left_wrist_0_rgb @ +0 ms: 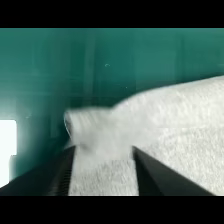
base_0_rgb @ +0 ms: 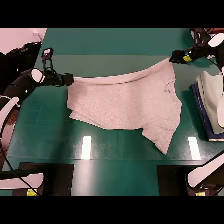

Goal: Fold the shirts.

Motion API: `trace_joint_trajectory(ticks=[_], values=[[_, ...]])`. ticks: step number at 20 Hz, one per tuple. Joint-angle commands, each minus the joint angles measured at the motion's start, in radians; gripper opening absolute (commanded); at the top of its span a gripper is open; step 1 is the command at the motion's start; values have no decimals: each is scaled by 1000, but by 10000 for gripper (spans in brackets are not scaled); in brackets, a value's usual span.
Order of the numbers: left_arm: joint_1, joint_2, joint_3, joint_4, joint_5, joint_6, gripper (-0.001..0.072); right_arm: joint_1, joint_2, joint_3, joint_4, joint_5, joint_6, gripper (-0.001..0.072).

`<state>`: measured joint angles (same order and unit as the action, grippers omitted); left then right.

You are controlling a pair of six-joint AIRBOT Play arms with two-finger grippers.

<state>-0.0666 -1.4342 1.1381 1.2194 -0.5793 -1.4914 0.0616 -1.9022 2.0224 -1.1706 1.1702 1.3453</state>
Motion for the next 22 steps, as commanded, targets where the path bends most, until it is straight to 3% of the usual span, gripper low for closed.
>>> trace_joint_trajectory(ticks=[1, 4, 8, 13, 16, 18, 22], values=[[1, -5, 0, 0, -39, -4, 467, 5, -3, 2, 0, 33, 11, 287], [10, 18, 16, 5, -122, -3, 467, -14, 18, 1, 0, 146, 17, 287], [114, 107, 34, 7, -412, 38, 467, -72, 132, -84, 1, 298, -22, 286], [225, 161, -14, -58, -730, 174, 468, -142, 388, -445, 2, 274, -47, 286], [227, 161, -139, -168, -705, 193, 467, -150, 524, -648, 4, 241, -57, 286], [227, 158, -228, -243, -643, 251, 467, -148, 597, -742, 5, 235, -57, 286], [227, 124, -325, -269, -552, 296, 466, -149, 715, -872, 54, 199, -57, 286]])
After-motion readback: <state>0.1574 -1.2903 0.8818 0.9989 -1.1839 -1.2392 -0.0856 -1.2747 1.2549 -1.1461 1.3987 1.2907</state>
